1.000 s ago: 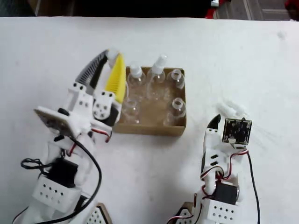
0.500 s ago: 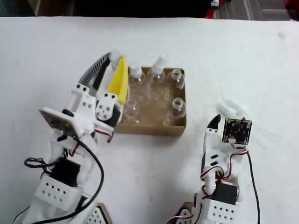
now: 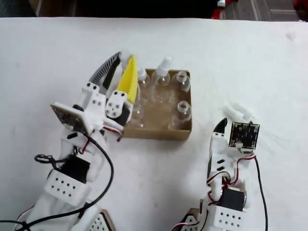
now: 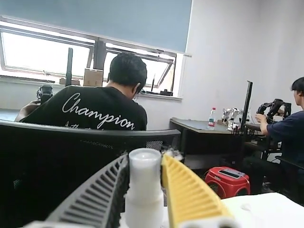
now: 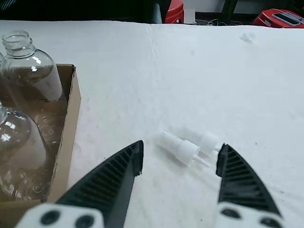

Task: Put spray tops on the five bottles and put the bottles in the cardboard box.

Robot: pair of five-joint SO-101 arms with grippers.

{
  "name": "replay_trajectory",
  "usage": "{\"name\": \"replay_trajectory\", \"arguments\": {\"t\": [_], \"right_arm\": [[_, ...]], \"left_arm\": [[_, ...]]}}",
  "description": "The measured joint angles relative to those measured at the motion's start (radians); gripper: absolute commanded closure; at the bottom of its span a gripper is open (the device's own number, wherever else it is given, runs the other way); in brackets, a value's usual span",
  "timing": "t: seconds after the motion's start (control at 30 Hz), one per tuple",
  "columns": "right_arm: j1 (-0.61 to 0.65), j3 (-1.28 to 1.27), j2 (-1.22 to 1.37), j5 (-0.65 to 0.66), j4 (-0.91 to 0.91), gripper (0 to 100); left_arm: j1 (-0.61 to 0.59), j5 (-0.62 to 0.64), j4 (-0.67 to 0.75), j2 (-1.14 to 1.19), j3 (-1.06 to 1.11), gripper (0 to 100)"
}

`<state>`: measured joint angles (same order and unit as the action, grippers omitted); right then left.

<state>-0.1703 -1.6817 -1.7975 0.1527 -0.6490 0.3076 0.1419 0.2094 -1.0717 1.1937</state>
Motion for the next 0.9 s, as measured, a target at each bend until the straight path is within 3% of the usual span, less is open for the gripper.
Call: {"name": "replay_trajectory", "arguments": {"t": [0.6,0.9], "right_arm": [[0.0,0.0,0.0,0.0,0.0,76.9],[0.0,0.0,0.0,0.0,0.0,76.9]], "left_arm": [[0.006,0.0,0.002,-0.124,0.028,98],[0.006,0.0,-0.152,-0.13,0.028,98]]}}
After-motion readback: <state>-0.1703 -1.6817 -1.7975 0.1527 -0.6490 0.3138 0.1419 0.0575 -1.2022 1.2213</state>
